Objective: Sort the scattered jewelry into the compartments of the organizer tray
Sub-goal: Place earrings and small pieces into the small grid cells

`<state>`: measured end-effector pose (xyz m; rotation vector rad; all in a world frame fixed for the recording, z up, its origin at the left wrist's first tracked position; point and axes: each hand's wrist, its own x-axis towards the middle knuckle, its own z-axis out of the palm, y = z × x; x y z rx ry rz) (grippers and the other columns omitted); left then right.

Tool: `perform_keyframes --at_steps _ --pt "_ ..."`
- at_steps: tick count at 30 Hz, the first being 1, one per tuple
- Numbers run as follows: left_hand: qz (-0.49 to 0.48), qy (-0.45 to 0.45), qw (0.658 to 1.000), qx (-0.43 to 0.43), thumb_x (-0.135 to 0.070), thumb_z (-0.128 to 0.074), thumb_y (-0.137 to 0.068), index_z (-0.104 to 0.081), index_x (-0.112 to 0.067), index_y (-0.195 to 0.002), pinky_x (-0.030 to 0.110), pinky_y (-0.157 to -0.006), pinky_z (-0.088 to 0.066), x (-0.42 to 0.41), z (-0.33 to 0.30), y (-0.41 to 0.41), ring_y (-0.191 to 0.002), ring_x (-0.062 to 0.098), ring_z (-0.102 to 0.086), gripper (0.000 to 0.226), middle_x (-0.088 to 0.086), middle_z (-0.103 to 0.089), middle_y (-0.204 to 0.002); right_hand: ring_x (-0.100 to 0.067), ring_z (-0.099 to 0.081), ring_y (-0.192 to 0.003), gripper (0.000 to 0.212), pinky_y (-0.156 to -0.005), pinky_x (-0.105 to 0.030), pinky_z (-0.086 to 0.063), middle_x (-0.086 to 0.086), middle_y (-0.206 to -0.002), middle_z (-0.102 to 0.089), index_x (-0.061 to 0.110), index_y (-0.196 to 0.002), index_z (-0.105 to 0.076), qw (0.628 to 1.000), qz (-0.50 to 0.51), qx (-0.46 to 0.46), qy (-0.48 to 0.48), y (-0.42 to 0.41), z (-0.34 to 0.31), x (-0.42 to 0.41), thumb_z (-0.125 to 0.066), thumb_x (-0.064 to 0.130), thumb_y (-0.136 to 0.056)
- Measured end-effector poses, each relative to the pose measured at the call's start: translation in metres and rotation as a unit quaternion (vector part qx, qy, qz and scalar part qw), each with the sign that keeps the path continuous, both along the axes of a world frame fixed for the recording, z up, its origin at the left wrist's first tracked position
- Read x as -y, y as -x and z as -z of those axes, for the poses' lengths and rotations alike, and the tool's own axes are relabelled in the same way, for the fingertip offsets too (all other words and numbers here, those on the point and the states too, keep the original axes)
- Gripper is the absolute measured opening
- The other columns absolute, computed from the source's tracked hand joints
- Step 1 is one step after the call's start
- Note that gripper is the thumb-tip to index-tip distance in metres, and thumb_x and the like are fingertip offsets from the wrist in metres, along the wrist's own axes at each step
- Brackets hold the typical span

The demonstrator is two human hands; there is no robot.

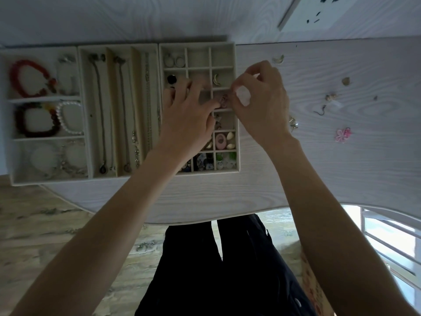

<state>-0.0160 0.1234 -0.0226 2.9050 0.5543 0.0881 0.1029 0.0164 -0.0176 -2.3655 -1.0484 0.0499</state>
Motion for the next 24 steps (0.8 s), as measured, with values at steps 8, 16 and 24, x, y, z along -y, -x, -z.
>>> perform_keyframes --at_steps 8,16,24 --pt "0.009 0.005 1.000 0.013 -0.025 -0.044 -0.087 -0.069 -0.021 -0.101 0.044 -0.093 -0.032 -0.002 0.002 0.001 -0.115 0.031 -0.041 0.029 0.007 -0.055 -0.124 -0.028 -0.052 -0.098 0.018 -0.076 -0.035 -0.047 -0.007 -0.106 -0.058 0.010 -0.079 -0.073 0.989 -0.038 0.060 0.132 -0.007 -0.003 -0.013 -0.074 0.028 -0.075" --pt "0.018 -0.001 0.999 0.038 -0.025 -0.043 -0.086 -0.071 -0.020 -0.098 0.042 -0.093 -0.029 -0.004 0.004 0.001 -0.114 0.027 -0.035 0.030 0.007 -0.057 -0.122 -0.031 -0.053 -0.094 0.006 -0.072 -0.035 -0.047 -0.012 -0.102 -0.059 0.007 -0.074 -0.069 0.992 -0.019 0.076 0.098 -0.003 -0.002 -0.018 -0.072 0.010 -0.071" --pt "0.021 0.006 0.999 0.046 -0.027 -0.042 -0.086 -0.070 -0.019 -0.098 0.040 -0.095 -0.027 -0.007 0.005 0.000 -0.114 0.026 -0.033 0.032 0.008 -0.056 -0.121 -0.022 -0.053 -0.086 0.013 -0.060 -0.027 -0.042 -0.011 -0.096 -0.053 0.007 -0.080 -0.062 0.994 0.076 -0.055 -0.057 0.004 0.002 -0.020 -0.060 -0.001 -0.070"
